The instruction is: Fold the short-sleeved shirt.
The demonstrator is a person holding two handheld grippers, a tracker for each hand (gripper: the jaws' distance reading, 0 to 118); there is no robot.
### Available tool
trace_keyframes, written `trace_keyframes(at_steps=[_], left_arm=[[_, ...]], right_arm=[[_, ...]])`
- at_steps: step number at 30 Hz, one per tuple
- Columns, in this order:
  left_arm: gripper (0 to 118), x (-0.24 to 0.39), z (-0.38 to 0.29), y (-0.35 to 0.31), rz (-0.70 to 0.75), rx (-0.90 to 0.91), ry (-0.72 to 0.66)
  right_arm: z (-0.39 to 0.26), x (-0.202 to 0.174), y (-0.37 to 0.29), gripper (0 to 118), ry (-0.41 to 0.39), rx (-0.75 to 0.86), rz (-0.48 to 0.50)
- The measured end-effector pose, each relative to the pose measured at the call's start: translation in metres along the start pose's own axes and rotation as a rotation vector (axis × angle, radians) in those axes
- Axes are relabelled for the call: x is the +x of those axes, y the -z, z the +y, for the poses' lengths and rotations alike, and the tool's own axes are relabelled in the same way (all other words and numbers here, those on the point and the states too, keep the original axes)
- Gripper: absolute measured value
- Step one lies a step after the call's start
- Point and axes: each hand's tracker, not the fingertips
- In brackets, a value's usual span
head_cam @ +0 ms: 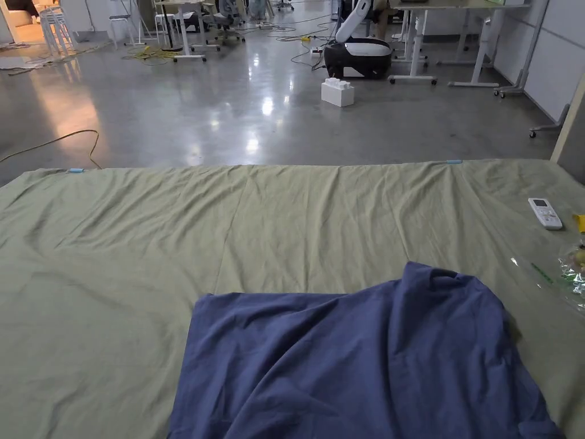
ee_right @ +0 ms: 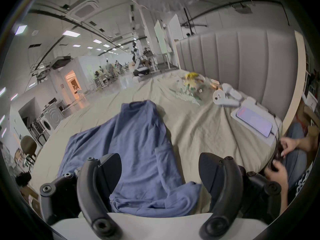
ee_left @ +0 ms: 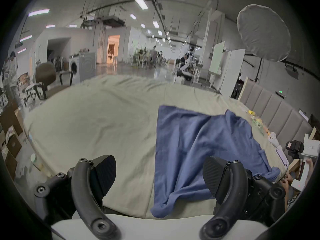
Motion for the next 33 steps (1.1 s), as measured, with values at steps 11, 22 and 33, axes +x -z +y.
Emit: trace_keyframes(at_steps=[11, 22, 33], left_arm=[[100, 0.059, 0.066, -0.063, -0.033, 0.304, 0.184], [0, 0.075, 0.076, -0.081, -0.160, 0.367, 0.210], [0, 0.074, 0.074, -0.072, -0.121, 0.317, 0.190]], right_arm=[[0.033, -0.058, -0.060, 93, -0.202, 0.324, 0.149], [0.026, -0.084, -0.065, 0, -0.275, 0.310, 0.207], [0.028, -0.087, -0.069, 0, -0.263, 0.304, 0.238]])
